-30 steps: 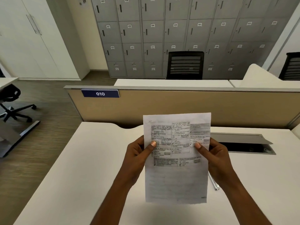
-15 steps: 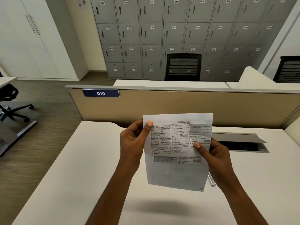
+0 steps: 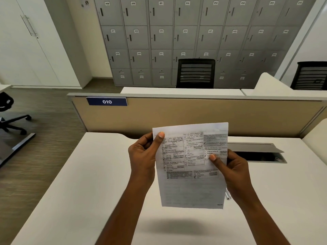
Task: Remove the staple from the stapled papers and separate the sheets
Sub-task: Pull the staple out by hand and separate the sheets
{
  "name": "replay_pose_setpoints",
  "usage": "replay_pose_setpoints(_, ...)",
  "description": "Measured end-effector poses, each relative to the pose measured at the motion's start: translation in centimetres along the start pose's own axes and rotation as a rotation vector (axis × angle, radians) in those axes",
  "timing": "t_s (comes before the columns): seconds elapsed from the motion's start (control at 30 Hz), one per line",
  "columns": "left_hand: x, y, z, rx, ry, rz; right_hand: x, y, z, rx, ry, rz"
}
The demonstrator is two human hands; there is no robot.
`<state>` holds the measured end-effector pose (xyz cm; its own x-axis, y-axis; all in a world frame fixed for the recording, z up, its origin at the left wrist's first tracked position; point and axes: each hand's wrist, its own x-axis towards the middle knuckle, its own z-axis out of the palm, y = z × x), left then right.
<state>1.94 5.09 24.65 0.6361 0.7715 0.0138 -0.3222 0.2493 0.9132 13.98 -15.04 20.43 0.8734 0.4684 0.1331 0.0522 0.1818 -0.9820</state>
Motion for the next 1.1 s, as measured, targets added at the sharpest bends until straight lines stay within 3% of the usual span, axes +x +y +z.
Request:
replay_pose_setpoints(0.37, 1.1, -0.6, -0.3, 0.017, -0.026, 0.018, -0.2, 1.1, -0.1, -0.018, 0.025, 0.010)
replay_pose_setpoints(0.6, 0.0, -4.6, -1.7, 0.276, -0.205, -0.076, 1.1, 1.4, -0.5, -0.026, 0.093, -0.004)
replay_pose_setpoints(0.87, -0.1, -8.1, -2.5, 0.275, -0.114, -0.108, 0.9, 4.3, -1.8, -0.080, 0.038, 0.113)
replay_pose_setpoints(1.1, 1.7, -10.0, -2.4, 0.311, -0.112, -0.131, 1.4, 7.4, -2.0, -0.208, 0.151, 0.121)
